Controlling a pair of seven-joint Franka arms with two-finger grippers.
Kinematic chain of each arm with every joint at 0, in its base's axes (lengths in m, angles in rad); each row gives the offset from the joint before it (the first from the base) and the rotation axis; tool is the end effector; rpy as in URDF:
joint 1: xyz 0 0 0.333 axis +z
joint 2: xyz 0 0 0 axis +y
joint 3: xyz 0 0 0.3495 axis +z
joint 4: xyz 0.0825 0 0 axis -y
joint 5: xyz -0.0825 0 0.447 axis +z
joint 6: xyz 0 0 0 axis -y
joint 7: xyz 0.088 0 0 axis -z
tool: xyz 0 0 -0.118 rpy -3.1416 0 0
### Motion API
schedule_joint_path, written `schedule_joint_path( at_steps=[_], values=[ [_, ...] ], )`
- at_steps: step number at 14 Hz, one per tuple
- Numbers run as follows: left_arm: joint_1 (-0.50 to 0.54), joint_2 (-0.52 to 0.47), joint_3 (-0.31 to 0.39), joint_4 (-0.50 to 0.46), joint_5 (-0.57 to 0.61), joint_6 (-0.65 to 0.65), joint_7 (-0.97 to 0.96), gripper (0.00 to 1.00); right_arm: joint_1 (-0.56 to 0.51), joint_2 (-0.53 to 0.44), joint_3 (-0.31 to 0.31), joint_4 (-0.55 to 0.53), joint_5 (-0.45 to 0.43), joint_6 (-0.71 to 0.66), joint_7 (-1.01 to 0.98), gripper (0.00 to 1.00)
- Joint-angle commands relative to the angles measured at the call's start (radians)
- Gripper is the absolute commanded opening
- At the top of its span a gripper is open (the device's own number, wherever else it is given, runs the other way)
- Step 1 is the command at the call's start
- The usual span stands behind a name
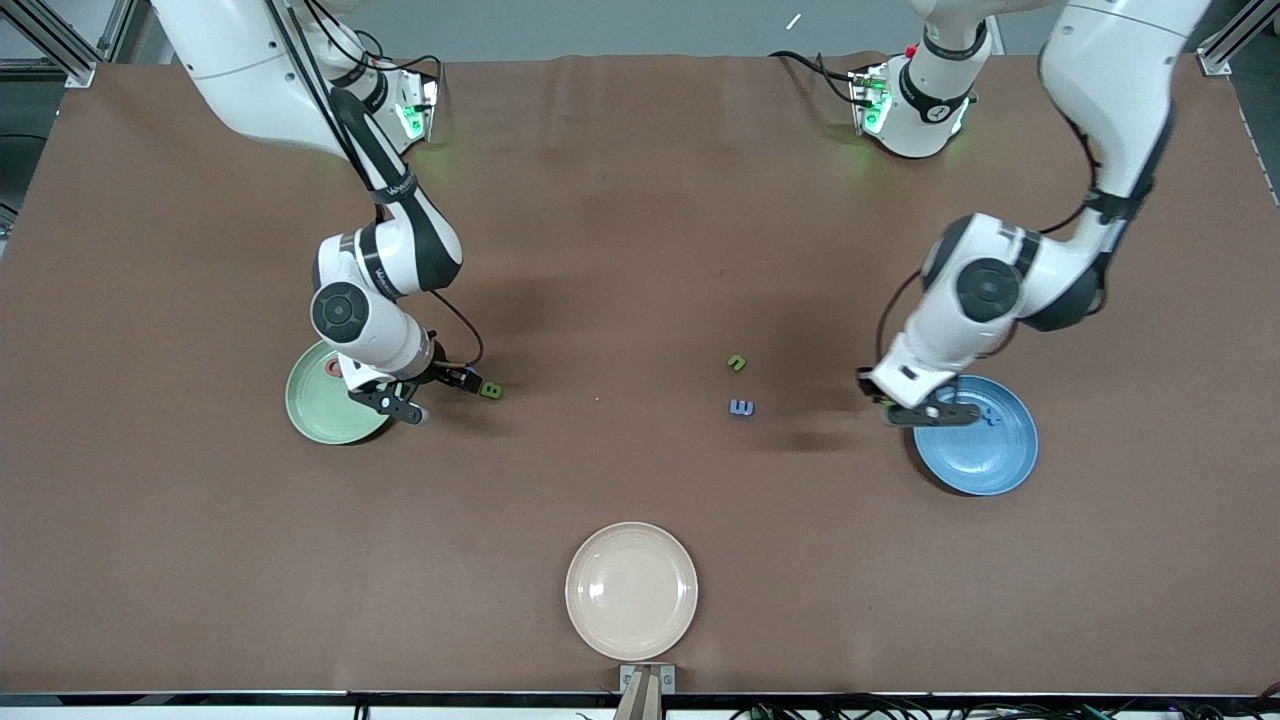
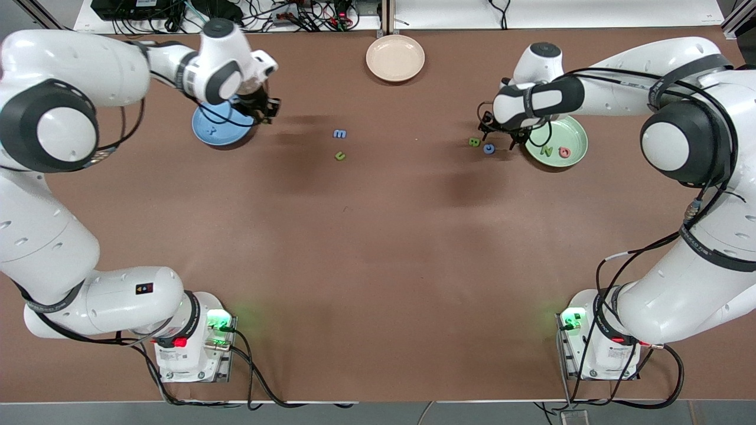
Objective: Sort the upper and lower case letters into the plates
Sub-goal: 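Grasp the blue C with the right gripper while the left gripper drops the b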
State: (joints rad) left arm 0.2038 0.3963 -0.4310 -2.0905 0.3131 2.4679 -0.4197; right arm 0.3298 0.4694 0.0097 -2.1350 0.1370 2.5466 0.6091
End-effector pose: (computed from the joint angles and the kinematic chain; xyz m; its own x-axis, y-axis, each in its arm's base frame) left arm 0.6230 -0.1416 0.2220 0.9989 -0.0192 0.0425 -0.0182 -0.9995 -0.0243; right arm 0.5776 0.2032 0.1426 0.9227 -0.3740 -0.0935 -0.3777 -0.9256 -0.0253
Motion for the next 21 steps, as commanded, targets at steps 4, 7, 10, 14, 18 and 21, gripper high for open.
schedule_joint_path(
  at_steps=[4, 7, 10, 14, 18, 21],
  values=[
    [0.172, 0.019, -0.020, 0.007, 0.012, -0.009, 0.240, 0.25, 0.041, 0.005, -0.004, -0.020, 0.007, 0.035, 0.050, 0.86],
    [0.201, 0.048, -0.015, 0.006, 0.014, -0.010, 0.266, 0.25, 0.051, 0.003, -0.004, -0.020, 0.006, 0.032, 0.057, 0.72],
    [0.206, 0.076, -0.014, 0.003, 0.015, -0.010, 0.269, 0.25, 0.052, 0.003, -0.004, -0.020, 0.006, 0.026, 0.058, 0.28],
    [0.207, 0.099, -0.005, 0.000, 0.052, -0.010, 0.271, 0.25, 0.051, -0.002, -0.005, -0.011, 0.006, 0.005, 0.090, 0.00],
    [0.209, 0.110, -0.002, 0.001, 0.080, -0.010, 0.271, 0.26, -0.001, -0.055, -0.014, 0.142, -0.004, -0.304, 0.066, 0.00],
    [0.207, 0.115, 0.003, 0.003, 0.080, -0.010, 0.271, 0.30, -0.119, -0.057, -0.014, 0.214, -0.011, -0.417, -0.117, 0.00]
  ],
)
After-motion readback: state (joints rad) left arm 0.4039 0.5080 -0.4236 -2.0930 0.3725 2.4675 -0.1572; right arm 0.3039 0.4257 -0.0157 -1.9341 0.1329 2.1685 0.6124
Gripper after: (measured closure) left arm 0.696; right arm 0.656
